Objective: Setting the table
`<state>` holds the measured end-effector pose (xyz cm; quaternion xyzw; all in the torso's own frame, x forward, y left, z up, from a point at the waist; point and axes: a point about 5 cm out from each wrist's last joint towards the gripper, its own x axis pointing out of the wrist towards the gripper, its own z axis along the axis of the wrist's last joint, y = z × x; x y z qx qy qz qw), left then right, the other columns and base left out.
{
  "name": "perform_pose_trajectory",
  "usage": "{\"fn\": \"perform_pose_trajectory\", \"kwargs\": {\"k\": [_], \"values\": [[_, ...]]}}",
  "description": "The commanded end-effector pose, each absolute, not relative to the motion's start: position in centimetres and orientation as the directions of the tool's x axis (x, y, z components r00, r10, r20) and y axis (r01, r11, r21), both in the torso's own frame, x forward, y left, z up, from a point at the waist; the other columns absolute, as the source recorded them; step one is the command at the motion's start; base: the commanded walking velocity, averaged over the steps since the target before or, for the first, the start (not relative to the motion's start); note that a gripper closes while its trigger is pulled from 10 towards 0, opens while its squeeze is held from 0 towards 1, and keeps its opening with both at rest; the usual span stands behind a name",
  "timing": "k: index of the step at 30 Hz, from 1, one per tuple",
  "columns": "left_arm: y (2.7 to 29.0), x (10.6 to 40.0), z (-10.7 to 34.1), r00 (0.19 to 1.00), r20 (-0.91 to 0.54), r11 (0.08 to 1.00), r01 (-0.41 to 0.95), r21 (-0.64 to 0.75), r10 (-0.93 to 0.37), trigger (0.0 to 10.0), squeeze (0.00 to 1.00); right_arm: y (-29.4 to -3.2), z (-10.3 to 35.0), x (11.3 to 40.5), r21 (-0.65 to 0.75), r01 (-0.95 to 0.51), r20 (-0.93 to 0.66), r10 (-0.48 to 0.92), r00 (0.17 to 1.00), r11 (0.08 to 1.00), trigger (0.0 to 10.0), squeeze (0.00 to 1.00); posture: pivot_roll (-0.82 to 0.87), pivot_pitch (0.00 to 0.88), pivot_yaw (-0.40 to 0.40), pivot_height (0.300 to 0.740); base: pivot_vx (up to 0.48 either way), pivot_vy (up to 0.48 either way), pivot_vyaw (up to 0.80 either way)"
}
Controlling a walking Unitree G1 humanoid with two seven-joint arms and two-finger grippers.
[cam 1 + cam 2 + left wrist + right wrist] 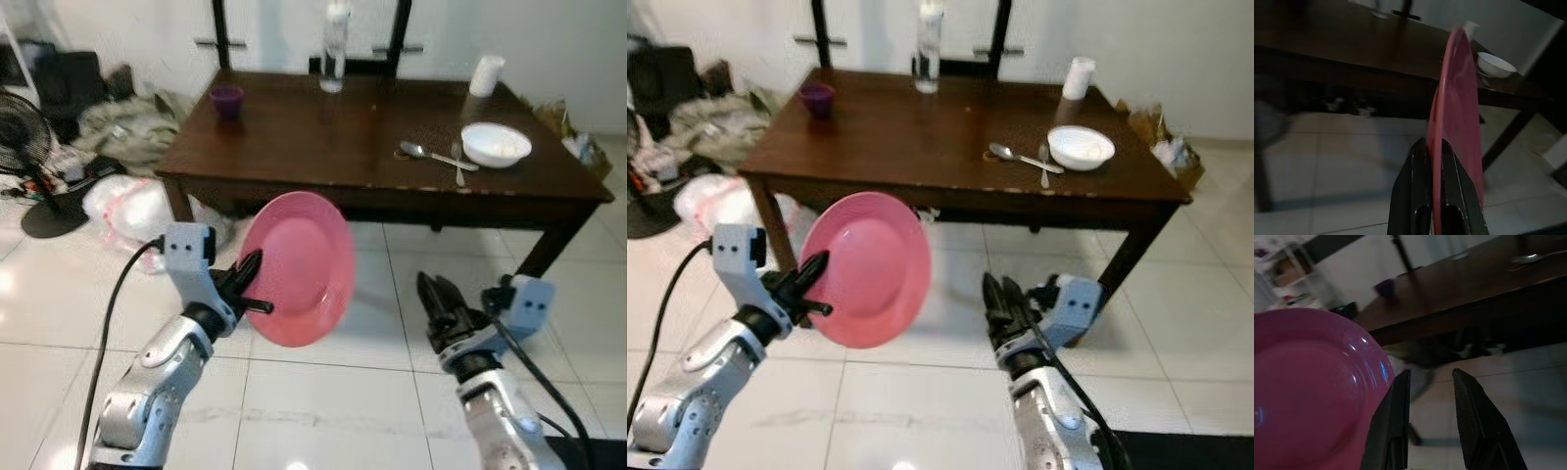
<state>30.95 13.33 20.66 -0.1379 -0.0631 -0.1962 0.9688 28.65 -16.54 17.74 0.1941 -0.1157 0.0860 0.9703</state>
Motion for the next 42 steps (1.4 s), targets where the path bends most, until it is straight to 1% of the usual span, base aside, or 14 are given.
{"fn": "perform_pose_trajectory", "kwargs": {"k": [1, 14, 15, 16, 18, 20, 25, 28, 36, 38, 42], "values": [[13.1, 30.9, 20.3, 0.918, 0.154, 0.884, 0.395, -0.249, -0.366, 10.0, 0.00, -16.9, 17.4, 28.4, 0.354, -0.196, 0.245, 0.112, 0.963, 0.914, 10.0, 0.00, 0.00, 0.100, 0.073, 0.740, 0.000, 0.000, 0.00], [13.4, 31.1, 19.3, 0.929, 0.120, 0.894, 0.369, -0.254, -0.349, 10.0, 0.00, -16.7, 16.9, 28.4, 0.322, -0.205, 0.224, 0.136, 0.965, 0.924, 10.0, 0.00, 0.00, 0.093, 0.074, 0.740, 0.000, 0.000, 0.00], [13.6, 31.2, 18.6, 0.937, 0.095, 0.904, 0.349, -0.247, -0.336, 10.0, 0.00, -16.7, 16.6, 28.4, 0.313, -0.205, 0.214, 0.142, 0.967, 0.927, 10.0, 0.00, 0.00, 0.093, 0.074, 0.740, 0.000, 0.000, 0.00], [14.1, 31.1, 16.3, 0.951, 0.021, 0.924, 0.303, -0.232, -0.307, 10.0, 0.00, -16.8, 15.1, 28.3, 0.270, -0.188, 0.165, 0.147, 0.975, 0.944, 10.0, 0.00, 0.00, 0.090, 0.075, 0.740, 0.000, 0.000, 0.00], [14.4, 30.9, 14.0, 0.955, -0.048, 0.936, 0.275, -0.218, -0.292, 10.0, 0.00, -17.0, 13.3, 28.1, 0.228, -0.165, 0.105, 0.144, 0.984, 0.959, 10.0, 0.00, 0.00, 0.090, 0.075, 0.740, 0.000, 0.000, 0.00], [14.4, 30.7, 13.4, 0.954, -0.067, 0.938, 0.273, -0.215, -0.293, 10.0, 0.00, -17.1, 12.8, 28.1, 0.224, -0.158, 0.087, 0.141, 0.986, 0.962, 10.0, 0.00, 0.01, 0.086, 0.073, 0.740, 0.000, 0.000, 0.00], [15.0, 28.9, 7.9, 0.927, -0.245, 0.940, 0.221, -0.260, -0.285, 10.0, 0.00, -18.0, 6.8, 26.7, 0.183, -0.068, -0.124, 0.092, 0.988, 0.981, 10.0, 0.00, 0.00, 0.084, 0.075, 0.740, 0.000, 0.000, 0.00], [15.6, 28.1, 6.2, 0.920, -0.307, 0.956, 0.174, -0.238, -0.244, 10.0, 0.00, -18.0, 5.1, 26.0, 0.181, -0.058, -0.186, 0.092, 0.978, 0.982, 10.0, 0.00, 0.01, 0.084, 0.075, 0.740, 0.000, 0.000, 0.00], [16.7, 27.6, 4.7, 0.923, -0.349, 0.980, 0.108, -0.168, -0.162, 10.0, 0.00, -17.4, 4.3, 25.7, 0.192, -0.065, -0.202, 0.104, 0.974, 0.979, 10.0, 0.00, 0.01, 0.083, 0.073, 0.740, 0.000, 0.000, 0.00], [17.0, 27.6, 4.3, 0.924, -0.358, 0.985, 0.085, -0.150, -0.134, 10.0, 0.00, -17.2, 3.5, 25.7, 0.192, -0.057, -0.222, 0.100, 0.970, 0.980, 10.0, 0.00, 0.01, 0.085, 0.072, 0.740, 0.000, 0.000, 0.69], [17.3, 27.6, 4.0, 0.924, -0.363, 0.988, 0.072, -0.139, -0.118, 10.0, 0.00, -17.0, 2.9, 25.6, 0.174, -0.061, -0.234, 0.101, 0.967, 0.983, 10.0, 0.00, 0.01, 0.085, 0.072, 0.740, 0.000, 0.000, 0.79]]}}
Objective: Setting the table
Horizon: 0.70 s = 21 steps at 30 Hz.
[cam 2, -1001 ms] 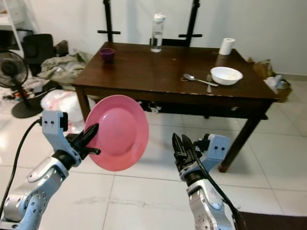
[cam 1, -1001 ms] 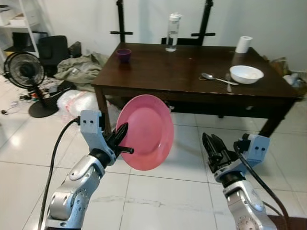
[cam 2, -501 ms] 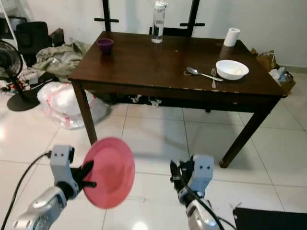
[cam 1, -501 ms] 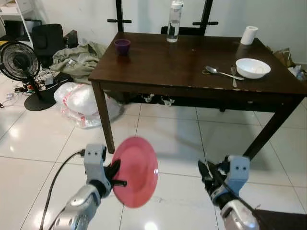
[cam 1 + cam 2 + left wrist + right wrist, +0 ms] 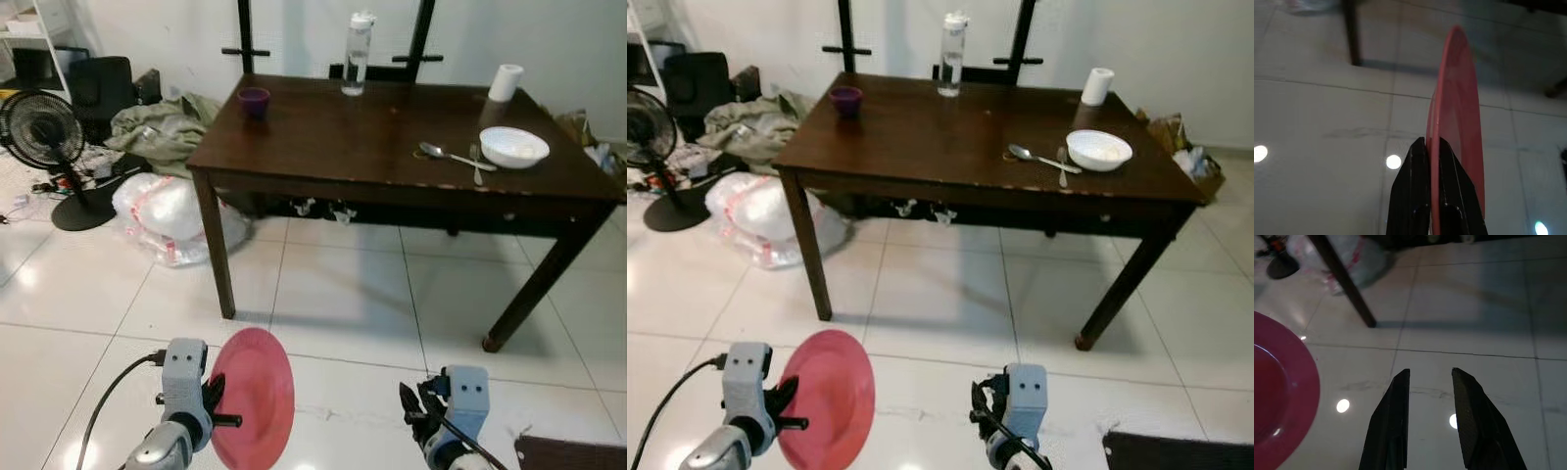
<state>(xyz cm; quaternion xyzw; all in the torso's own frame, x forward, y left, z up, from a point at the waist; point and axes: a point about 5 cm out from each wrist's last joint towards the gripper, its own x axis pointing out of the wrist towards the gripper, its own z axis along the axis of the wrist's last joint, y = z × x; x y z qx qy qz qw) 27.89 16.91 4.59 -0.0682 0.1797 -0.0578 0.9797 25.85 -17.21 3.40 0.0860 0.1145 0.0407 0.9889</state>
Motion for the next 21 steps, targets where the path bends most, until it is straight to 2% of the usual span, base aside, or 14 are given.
{"fn": "perform_pose_trajectory", "kwargs": {"k": [1, 21], "values": [[17.32, 27.53, 3.96, 0.924, -0.364, 0.988, 0.067, -0.137, -0.113, 10.0, 0.00, -16.70, 2.68, 25.51, 0.165, -0.070, -0.240, 0.109, 0.965, 0.984, 10.0, 0.00, 0.01, 0.089, 0.074, 0.740, 0.000, 0.000, 0.79], [17.44, 27.87, 3.77, 0.936, -0.344, 0.992, 0.027, -0.123, -0.068, 10.0, 0.00, -16.56, 2.17, 25.67, 0.144, -0.096, -0.239, 0.129, 0.962, 0.985, 10.0, 0.00, 0.01, 0.095, 0.064, 0.740, 0.000, 0.000, 0.79]]}}
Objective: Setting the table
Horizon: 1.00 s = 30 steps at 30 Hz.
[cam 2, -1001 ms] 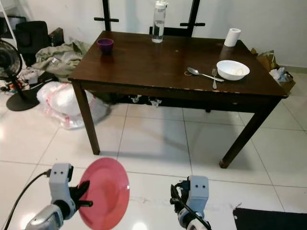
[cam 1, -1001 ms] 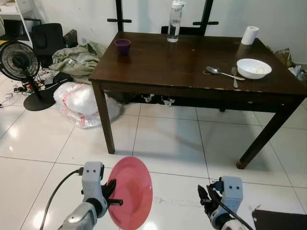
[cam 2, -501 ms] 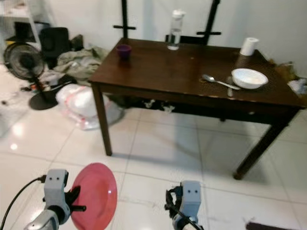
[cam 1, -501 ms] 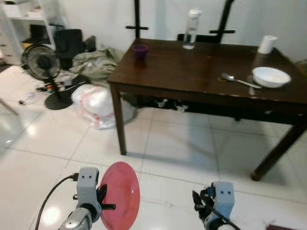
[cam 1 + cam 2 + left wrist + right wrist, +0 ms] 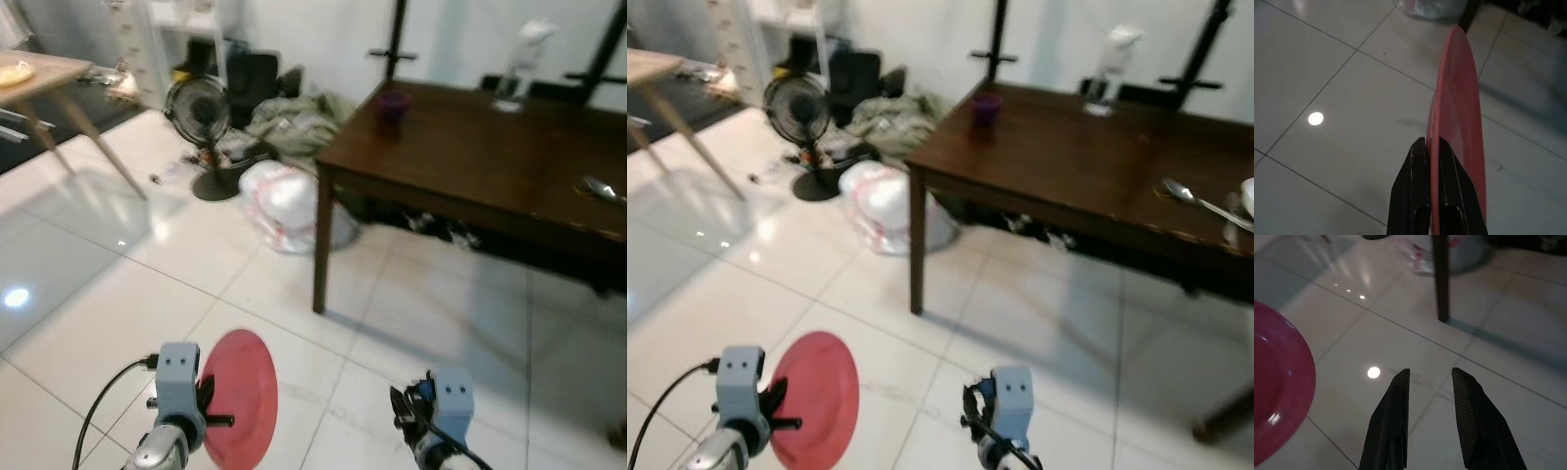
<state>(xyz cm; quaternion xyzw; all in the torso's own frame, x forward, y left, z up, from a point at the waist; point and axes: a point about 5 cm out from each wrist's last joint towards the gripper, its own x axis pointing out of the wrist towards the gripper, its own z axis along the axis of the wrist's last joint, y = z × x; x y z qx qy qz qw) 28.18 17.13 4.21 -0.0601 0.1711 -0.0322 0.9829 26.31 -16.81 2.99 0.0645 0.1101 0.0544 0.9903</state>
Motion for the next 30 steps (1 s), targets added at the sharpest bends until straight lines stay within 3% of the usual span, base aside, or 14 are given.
{"fn": "perform_pose_trajectory", "kwargs": {"k": [1, 30], "values": [[17.44, 27.87, 3.77, 0.936, -0.344, 0.992, 0.027, -0.123, -0.068, 10.0, 0.00, -16.56, 2.17, 25.67, 0.144, -0.096, -0.239, 0.129, 0.962, 0.985, 10.0, 0.00, 0.01, 0.095, 0.064, 0.740, 0.000, 0.000, 0.79], [17.77, 28.57, 4.12, 0.949, -0.314, 0.995, -0.022, -0.092, -0.008, 10.0, 0.00, -16.44, 2.06, 25.82, 0.138, -0.103, -0.223, 0.132, 0.966, 0.985, 10.0, 0.00, 0.01, 0.095, 0.066, 0.740, 0.000, 0.000, 0.79]]}}
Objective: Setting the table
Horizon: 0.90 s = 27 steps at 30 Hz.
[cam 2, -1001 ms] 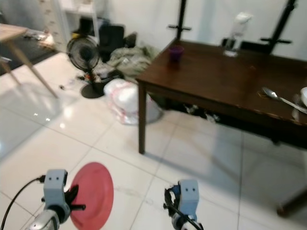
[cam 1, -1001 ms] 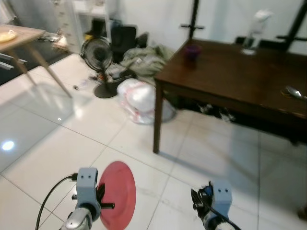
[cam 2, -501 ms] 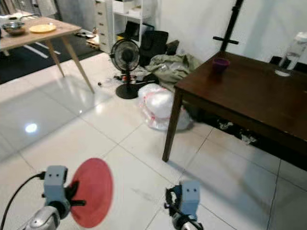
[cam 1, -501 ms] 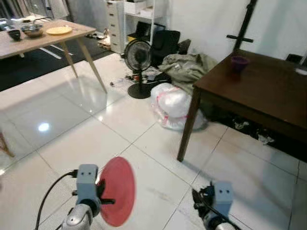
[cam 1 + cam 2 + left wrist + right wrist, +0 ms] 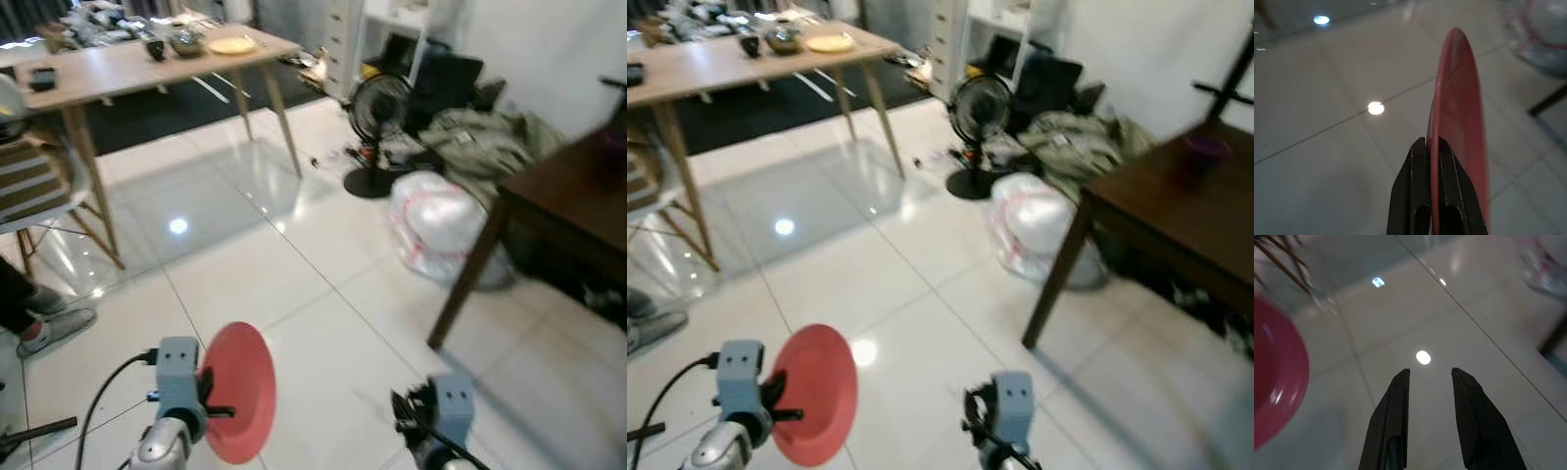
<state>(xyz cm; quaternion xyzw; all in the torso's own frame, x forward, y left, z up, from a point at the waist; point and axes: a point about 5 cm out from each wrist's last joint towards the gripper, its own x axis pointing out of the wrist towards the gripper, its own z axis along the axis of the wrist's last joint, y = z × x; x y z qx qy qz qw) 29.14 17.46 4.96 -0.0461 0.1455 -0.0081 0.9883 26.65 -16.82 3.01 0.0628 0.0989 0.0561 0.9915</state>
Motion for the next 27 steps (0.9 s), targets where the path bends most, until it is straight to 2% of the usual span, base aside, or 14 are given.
{"fn": "perform_pose_trajectory", "kwargs": {"k": [1, 11, 21, 27], "values": [[17.88, 28.64, 4.15, 0.951, -0.309, 0.996, -0.034, -0.085, 0.006, 10.0, 0.00, -16.40, 2.16, 25.84, 0.127, -0.109, -0.216, 0.135, 0.967, 0.986, 10.0, 0.00, 0.01, 0.095, 0.066, 0.740, 0.480, 0.000, 0.00], [17.87, 28.73, 4.13, 0.952, -0.307, 0.996, -0.041, -0.078, 0.015, 10.0, 0.00, -16.27, 2.24, 25.85, 0.120, -0.129, -0.210, 0.152, 0.966, 0.984, 10.0, 0.00, 0.01, 0.094, 0.064, 0.740, 0.480, 0.000, 0.00], [17.77, 28.75, 4.06, 0.953, -0.303, 0.996, -0.037, -0.081, 0.011, 10.0, 0.00, -16.16, 2.24, 25.82, 0.113, -0.137, -0.208, 0.158, 0.965, 0.984, 10.0, 0.00, 0.01, 0.090, 0.063, 0.740, 0.480, 0.000, 0.76], [17.77, 28.78, 4.03, 0.953, -0.302, 0.996, -0.035, -0.080, 0.009, 10.0, 0.00, -16.43, 2.36, 26.00, 0.115, -0.119, -0.201, 0.140, 0.969, 0.986, 10.0, 0.00, 0.01, 0.085, 0.064, 0.740, 0.480, 0.000, 0.07]]}}
